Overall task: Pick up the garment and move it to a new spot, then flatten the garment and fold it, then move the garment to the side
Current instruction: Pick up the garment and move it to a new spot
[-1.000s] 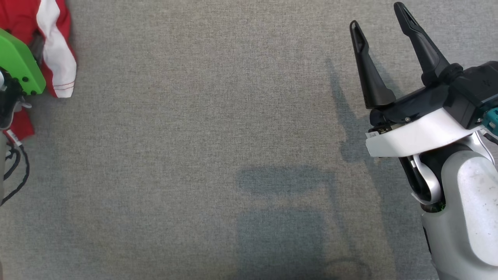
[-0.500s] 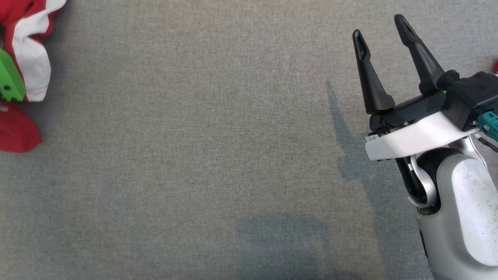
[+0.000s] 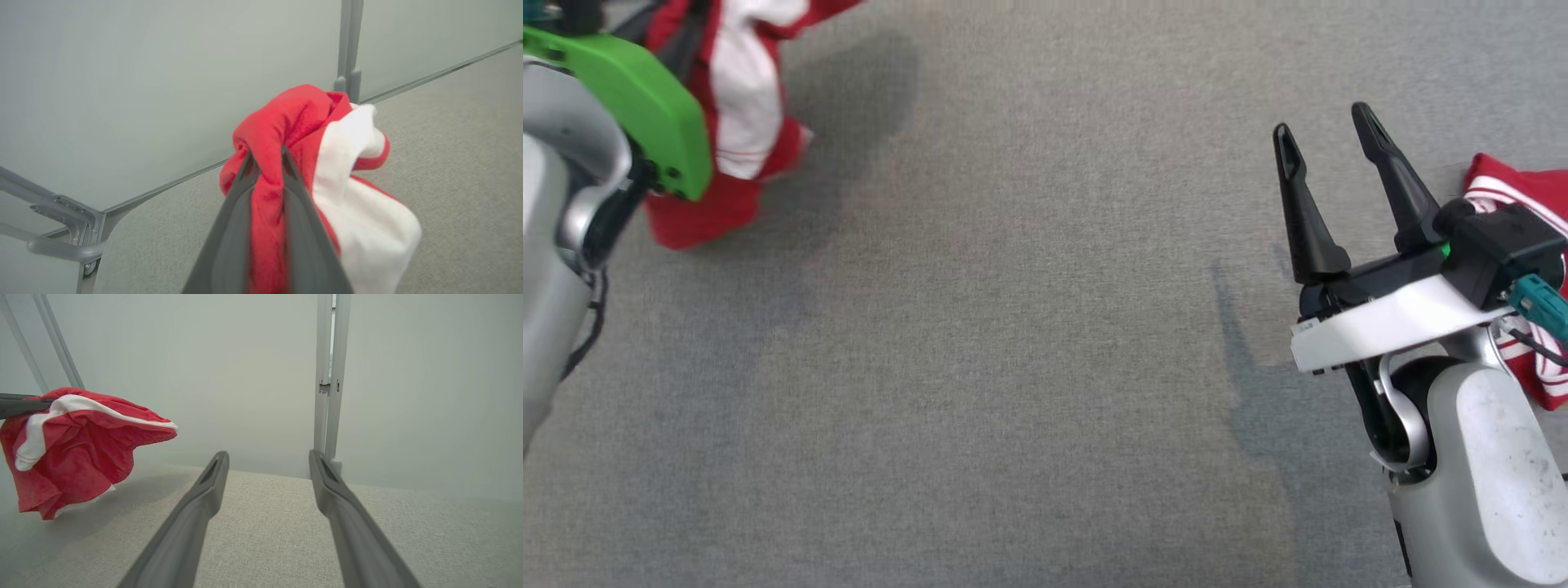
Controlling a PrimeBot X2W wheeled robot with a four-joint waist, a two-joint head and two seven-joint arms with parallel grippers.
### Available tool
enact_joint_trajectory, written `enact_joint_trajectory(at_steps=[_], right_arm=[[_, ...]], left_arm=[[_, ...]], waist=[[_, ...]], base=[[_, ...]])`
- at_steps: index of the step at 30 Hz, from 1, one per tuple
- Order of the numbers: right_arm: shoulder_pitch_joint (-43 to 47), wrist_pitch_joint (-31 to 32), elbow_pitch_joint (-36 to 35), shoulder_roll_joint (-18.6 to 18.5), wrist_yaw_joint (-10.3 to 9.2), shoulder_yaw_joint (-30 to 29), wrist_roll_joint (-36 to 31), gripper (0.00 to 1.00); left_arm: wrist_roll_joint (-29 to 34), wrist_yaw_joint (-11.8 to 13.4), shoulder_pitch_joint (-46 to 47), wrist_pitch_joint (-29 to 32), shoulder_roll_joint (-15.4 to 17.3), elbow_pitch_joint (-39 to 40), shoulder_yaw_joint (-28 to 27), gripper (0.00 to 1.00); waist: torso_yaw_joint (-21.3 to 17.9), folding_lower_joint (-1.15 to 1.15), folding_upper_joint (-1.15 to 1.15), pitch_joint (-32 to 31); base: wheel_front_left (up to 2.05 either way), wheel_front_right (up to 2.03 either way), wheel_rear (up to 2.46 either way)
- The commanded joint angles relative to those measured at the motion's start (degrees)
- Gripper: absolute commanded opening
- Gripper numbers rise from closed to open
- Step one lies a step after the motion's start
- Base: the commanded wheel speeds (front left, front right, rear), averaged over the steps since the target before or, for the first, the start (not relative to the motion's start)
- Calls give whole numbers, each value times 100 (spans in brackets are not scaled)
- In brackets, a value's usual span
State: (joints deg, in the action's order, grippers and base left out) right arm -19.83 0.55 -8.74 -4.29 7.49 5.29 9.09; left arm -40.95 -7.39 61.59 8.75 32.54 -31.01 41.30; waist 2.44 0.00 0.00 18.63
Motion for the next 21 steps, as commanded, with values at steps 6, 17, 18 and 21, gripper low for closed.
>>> enact_joint_trajectory(at_steps=[6,17,18,21], right_arm=[[320,-68,31,69,0,-73,67,100],[550,-62,-27,119,0,-73,133,100],[553,-61,-25,123,0,-76,137,100],[568,-79,-11,131,0,-76,157,100]], left_arm=[[-259,-6,60,-183,151,849,964,0],[-547,-1,442,-776,229,1689,2905,0],[-523,0,498,-852,232,1754,3009,0],[-289,-1,573,-990,259,2058,3188,0]], waist=[[-374,0,0,-465],[-1003,0,0,-646],[-1063,0,0,-645],[-1213,0,0,-630]], base=[[0,0,0],[0,0,0],[0,0,0],[0,0,0]])
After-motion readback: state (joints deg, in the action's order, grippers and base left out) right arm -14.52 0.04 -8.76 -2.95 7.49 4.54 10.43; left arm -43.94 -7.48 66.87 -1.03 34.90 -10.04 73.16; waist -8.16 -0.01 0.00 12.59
